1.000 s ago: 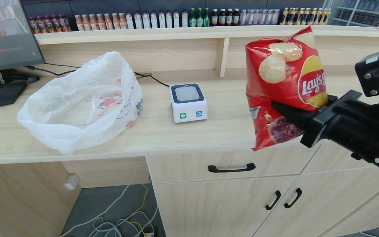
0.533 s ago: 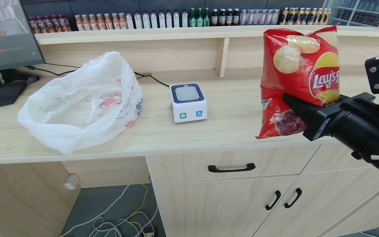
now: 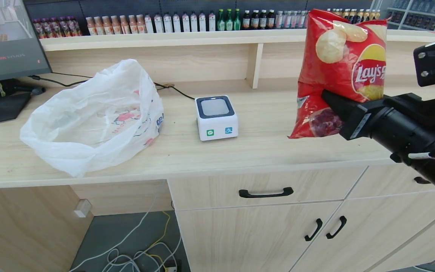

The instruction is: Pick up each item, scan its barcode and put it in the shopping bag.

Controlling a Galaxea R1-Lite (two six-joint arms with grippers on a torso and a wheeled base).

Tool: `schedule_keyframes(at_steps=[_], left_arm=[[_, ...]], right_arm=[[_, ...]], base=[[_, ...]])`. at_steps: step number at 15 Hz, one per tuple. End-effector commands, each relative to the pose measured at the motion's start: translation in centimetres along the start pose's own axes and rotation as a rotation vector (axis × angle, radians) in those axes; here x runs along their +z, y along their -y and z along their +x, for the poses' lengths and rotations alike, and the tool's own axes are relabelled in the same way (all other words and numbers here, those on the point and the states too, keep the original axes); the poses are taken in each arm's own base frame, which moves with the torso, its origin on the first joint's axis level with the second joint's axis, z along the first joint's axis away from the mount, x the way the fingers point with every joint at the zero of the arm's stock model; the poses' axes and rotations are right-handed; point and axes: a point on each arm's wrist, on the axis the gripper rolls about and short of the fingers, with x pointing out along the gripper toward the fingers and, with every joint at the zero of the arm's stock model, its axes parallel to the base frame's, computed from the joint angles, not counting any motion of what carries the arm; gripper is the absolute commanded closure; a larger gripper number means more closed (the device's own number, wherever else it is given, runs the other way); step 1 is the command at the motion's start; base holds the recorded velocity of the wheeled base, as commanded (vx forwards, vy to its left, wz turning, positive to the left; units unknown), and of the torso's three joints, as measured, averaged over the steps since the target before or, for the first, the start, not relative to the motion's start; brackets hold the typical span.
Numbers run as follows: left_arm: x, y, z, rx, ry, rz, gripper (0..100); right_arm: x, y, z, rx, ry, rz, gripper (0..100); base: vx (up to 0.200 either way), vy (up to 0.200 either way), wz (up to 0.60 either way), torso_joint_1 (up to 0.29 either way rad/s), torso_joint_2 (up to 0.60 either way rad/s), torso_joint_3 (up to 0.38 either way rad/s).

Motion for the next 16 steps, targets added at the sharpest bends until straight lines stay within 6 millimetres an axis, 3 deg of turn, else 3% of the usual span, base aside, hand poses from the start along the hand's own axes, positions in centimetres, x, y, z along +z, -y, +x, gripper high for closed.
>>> schedule_keyframes(at_steps=[1, 6, 10, 16], left_arm=[[0.0, 0.0, 0.0, 0.002, 0.001, 0.000, 0], [0.0, 0.0, 0.0, 0.002, 0.001, 0.000, 0], [0.0, 0.0, 0.0, 0.000, -0.001, -0.002, 0], [0.0, 0.0, 0.0, 0.000, -0.001, 0.000, 0]], right_arm=[[-0.5, -0.1, 0.9, -0.002, -0.014, -0.004, 100], [-1.1, -0.3, 1.7, -0.001, -0.029, -0.005, 100], [-1.7, -0.5, 2.2, 0.001, -0.045, -0.009, 100], [-1.6, 0.0, 0.8, -0.002, -0.045, 0.006, 100]], base=[[0.000, 0.000, 0.00, 0.000, 0.00, 0.000], [0.000, 0.000, 0.00, 0.000, 0.00, 0.000], [0.000, 0.200, 0.00, -0.002, 0.00, 0.004], [0.000, 0.200, 0.00, 0.004, 0.00, 0.004]])
